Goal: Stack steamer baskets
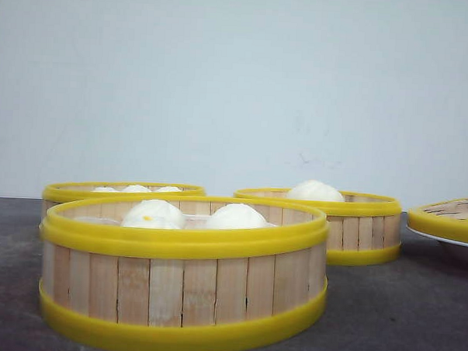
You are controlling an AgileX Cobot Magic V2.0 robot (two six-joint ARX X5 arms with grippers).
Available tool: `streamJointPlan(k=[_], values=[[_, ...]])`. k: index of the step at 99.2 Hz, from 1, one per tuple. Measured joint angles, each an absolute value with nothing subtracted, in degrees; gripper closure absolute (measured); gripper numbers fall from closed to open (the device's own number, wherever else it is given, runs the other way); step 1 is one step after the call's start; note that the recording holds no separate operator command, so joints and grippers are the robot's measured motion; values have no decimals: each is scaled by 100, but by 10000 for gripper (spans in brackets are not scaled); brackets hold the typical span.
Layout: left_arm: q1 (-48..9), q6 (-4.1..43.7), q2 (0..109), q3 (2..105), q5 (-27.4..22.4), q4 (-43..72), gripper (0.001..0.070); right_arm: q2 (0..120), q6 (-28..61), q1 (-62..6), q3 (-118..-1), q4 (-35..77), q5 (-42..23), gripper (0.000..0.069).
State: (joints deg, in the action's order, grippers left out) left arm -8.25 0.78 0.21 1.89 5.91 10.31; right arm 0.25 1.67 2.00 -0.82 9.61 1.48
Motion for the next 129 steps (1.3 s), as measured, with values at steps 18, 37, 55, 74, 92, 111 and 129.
streamJointPlan(k=[18, 37, 55, 74, 92, 111, 129], values=[[-825, 78, 21, 189, 591, 1031, 683, 25, 167, 200, -82, 961, 148, 684], [-825, 78, 21, 189, 591, 1031, 683, 25, 167, 200, -82, 961, 148, 684], [-825, 78, 21, 189, 591, 1031, 683, 25, 167, 200, -82, 961, 148, 684], [-825, 78, 21, 189, 591, 1028, 683, 25, 167, 200, -82, 961, 148, 684], [-825, 110, 21, 189, 589, 1031, 683, 25, 117, 200, -82, 770, 220, 684], [-825, 731, 21, 189, 589, 1028, 683, 25, -644, 198, -82, 517, 456, 684], [-825, 1308, 21, 189, 589, 1020, 683, 25, -2016, 198, -82, 515, 456, 684]])
